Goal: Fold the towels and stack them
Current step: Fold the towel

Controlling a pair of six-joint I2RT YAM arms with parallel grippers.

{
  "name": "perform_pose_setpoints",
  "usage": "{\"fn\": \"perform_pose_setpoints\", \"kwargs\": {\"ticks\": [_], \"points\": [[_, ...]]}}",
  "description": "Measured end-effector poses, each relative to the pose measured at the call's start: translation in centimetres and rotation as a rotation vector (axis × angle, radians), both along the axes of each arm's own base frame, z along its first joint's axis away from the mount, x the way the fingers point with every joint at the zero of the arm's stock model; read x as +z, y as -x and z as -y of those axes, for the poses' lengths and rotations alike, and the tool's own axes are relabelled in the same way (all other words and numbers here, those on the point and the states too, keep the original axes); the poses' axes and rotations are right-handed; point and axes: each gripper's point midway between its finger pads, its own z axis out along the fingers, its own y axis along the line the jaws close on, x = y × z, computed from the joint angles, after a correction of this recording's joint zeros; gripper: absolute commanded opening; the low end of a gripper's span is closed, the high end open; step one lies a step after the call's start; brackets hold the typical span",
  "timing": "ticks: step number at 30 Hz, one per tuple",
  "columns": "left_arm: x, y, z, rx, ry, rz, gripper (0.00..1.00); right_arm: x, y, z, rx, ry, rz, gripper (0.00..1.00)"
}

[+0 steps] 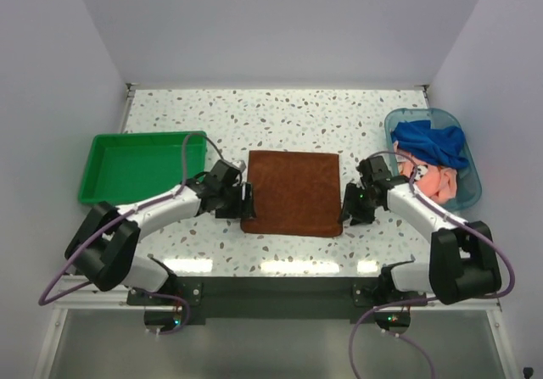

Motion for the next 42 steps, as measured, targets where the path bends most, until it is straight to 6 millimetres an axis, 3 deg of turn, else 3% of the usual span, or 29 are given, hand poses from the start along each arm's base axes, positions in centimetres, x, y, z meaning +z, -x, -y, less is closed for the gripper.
{"fn": "perform_pose_setpoints", "kwargs": {"ticks": [2, 4, 6, 9, 13, 16, 18, 22, 25, 30, 33, 42], "points": [[0.9, -0.5, -0.5, -0.025, -0.043, 0.022, 0.89, 1.5, -0.5, 0.1, 0.039, 0.011, 0.008, 0.57], [2.7, -2.3, -0.4, -0.044, -0.070, 0.083, 0.94, 3.9, -2.7, -0.2, 0.091, 0.015, 0.075, 0.60], [5.2, -5.1, -0.4, -0.090, -0.096, 0.174, 0.95, 7.2, -6.2, -0.8, 0.157, 0.023, 0.178, 0.60], [9.3, -10.9, -0.9, -0.130, -0.126, 0.336, 0.94, 11.3, -11.7, -1.4, 0.254, 0.053, 0.315, 0.60], [11.7, -16.3, -2.4, -0.192, -0.178, 0.496, 0.95, 13.1, -17.2, -1.7, 0.395, 0.112, 0.376, 0.56], [10.4, -18.2, -2.9, -0.271, -0.206, 0.506, 0.94, 12.1, -20.5, -1.6, 0.490, 0.139, 0.351, 0.56], [8.4, -19.5, -2.7, -0.337, -0.206, 0.484, 0.91, 10.9, -21.9, -1.5, 0.550, 0.137, 0.324, 0.56], [4.5, -21.5, -2.3, -0.443, -0.207, 0.438, 0.85, 8.8, -23.2, -1.5, 0.634, 0.101, 0.292, 0.55], [2.8, -22.2, -1.7, -0.519, -0.195, 0.423, 0.79, 7.7, -24.1, -1.7, 0.683, 0.083, 0.285, 0.52], [2.1, -23.7, -0.6, -0.611, -0.190, 0.433, 0.69, 4.6, -24.2, -1.6, 0.769, 0.075, 0.235, 0.52], [1.8, -24.1, -0.3, -0.654, -0.189, 0.436, 0.69, 3.2, -23.9, -1.4, 0.803, 0.074, 0.204, 0.52], [1.0, -24.8, 0.6, -0.739, -0.169, 0.429, 0.68, 1.7, -24.4, -0.2, 0.832, 0.074, 0.188, 0.49]]}}
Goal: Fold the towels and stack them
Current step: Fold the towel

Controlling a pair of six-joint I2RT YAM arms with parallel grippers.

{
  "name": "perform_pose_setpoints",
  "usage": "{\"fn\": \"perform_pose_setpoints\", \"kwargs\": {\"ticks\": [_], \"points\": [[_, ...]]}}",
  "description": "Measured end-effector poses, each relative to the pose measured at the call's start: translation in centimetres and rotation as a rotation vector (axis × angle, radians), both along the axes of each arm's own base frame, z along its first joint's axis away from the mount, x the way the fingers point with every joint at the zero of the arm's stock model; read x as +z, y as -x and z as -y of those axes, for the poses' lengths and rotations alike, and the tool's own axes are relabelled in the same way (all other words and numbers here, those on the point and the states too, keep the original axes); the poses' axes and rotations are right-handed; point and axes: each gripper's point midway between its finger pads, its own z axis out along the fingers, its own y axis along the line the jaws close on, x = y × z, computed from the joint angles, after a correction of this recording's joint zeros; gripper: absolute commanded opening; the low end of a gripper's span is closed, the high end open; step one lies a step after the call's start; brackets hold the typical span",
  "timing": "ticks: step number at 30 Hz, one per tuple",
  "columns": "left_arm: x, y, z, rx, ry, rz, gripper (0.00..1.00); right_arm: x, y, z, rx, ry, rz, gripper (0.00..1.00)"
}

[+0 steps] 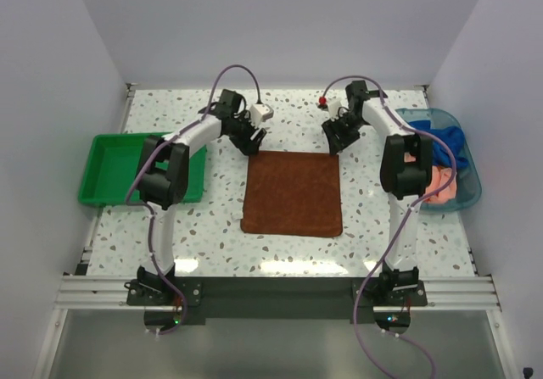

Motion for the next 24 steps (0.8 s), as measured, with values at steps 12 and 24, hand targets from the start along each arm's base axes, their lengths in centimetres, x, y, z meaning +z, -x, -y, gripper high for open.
{"fn": "perform_pose_setpoints", "kwargs": {"ticks": [12, 24], "points": [[-0.5, 0.3, 0.6, -0.038, 0.018, -0.020, 0.63, -2.2, -0.1, -0.4, 0.029, -0.017, -0.023, 0.30], [-1.1, 0.0, 1.2, -0.064, 0.033, -0.047, 0.63, -2.5, -0.1, -0.4, 0.051, -0.030, -0.027, 0.05]]}}
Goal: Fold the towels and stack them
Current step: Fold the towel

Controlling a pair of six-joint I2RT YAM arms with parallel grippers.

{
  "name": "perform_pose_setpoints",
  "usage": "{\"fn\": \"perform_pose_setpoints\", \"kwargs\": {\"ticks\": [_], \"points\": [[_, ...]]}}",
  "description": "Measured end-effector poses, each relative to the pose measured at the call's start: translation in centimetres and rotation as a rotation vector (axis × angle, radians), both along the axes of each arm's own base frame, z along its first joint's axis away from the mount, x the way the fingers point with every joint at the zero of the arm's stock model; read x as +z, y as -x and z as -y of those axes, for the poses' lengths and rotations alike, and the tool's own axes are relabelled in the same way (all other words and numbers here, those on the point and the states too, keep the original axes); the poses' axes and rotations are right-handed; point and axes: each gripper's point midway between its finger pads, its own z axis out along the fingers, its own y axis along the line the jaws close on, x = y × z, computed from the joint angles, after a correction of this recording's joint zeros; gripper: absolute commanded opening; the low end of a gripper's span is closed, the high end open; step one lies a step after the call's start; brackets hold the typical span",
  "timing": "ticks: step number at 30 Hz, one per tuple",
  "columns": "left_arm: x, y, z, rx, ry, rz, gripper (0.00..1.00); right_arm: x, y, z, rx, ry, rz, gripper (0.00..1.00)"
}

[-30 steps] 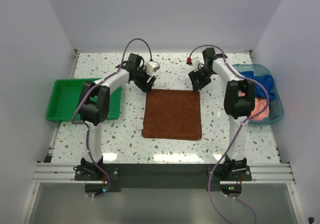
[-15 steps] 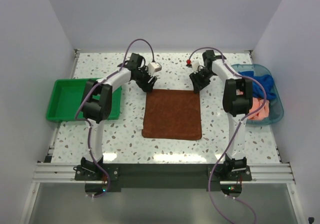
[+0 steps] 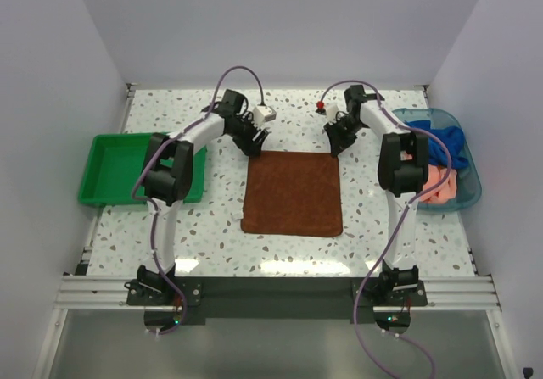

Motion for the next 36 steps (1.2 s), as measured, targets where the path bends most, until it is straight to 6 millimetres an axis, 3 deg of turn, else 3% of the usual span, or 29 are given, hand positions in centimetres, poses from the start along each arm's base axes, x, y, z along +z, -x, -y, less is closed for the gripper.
{"fn": "perform_pose_setpoints", "kwargs": {"ticks": [5, 13, 27, 32, 36], "points": [[-0.6, 0.4, 0.0, -0.017, -0.003, -0.022, 0.52, 0.0, 0.0, 0.0, 0.002, -0.005, -0.001, 0.00], [-0.9, 0.2, 0.0, -0.034, -0.014, -0.027, 0.38, 0.0, 0.0, 0.0, 0.005, -0.004, 0.000, 0.00], [-1.0, 1.4, 0.4, -0.091, 0.008, -0.081, 0.34, 0.0, 0.0, 0.0, 0.009, -0.003, 0.001, 0.00], [-1.1, 1.6, 0.3, -0.091, 0.003, -0.087, 0.25, -0.1, 0.0, 0.0, 0.010, 0.001, 0.001, 0.00], [-1.2, 1.8, 0.2, -0.089, -0.005, -0.095, 0.05, -0.1, 0.0, 0.0, 0.011, 0.007, 0.002, 0.00]]}}
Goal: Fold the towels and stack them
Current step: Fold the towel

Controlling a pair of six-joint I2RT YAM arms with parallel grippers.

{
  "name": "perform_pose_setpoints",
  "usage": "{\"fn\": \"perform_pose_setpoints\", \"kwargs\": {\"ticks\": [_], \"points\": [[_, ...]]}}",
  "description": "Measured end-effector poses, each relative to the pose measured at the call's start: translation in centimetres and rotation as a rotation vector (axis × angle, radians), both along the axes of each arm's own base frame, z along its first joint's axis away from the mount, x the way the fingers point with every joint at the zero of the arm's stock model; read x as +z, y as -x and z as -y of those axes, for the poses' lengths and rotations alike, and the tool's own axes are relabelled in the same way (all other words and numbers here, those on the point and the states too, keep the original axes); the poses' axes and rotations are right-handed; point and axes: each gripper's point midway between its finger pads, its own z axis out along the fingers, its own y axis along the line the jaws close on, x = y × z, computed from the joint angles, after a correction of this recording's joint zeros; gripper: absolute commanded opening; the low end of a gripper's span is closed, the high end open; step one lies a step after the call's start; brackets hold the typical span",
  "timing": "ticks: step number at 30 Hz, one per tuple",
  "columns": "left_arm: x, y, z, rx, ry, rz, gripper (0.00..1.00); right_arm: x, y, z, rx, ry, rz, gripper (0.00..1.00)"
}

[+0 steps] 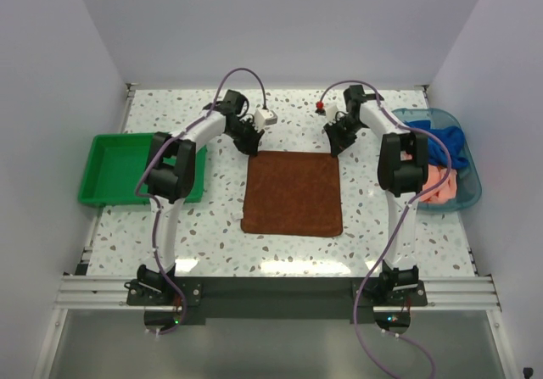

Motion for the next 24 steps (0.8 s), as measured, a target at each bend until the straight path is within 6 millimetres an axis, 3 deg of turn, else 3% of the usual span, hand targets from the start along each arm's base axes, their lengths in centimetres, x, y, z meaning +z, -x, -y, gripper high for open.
{"fn": "perform_pose_setpoints", "kwargs": {"ticks": [1, 8, 12, 19, 24], "points": [[0.0, 0.0, 0.0, 0.000, -0.001, 0.000, 0.00, 0.0, 0.0, 0.0, 0.000, 0.001, 0.000, 0.00], [0.2, -0.4, -0.2, 0.009, -0.030, 0.019, 0.00, 0.2, -0.3, 0.2, -0.006, 0.043, 0.012, 0.00], [0.2, -0.8, -0.4, 0.019, -0.061, 0.042, 0.00, 0.5, -1.8, 0.3, -0.012, 0.077, 0.089, 0.00], [0.5, -3.2, -1.3, 0.069, -0.111, 0.143, 0.00, 2.6, -4.6, 0.3, -0.026, 0.087, 0.229, 0.00], [0.7, -3.6, -1.9, 0.115, -0.128, 0.186, 0.00, 3.9, -4.8, -0.2, -0.022, 0.096, 0.273, 0.00]]}}
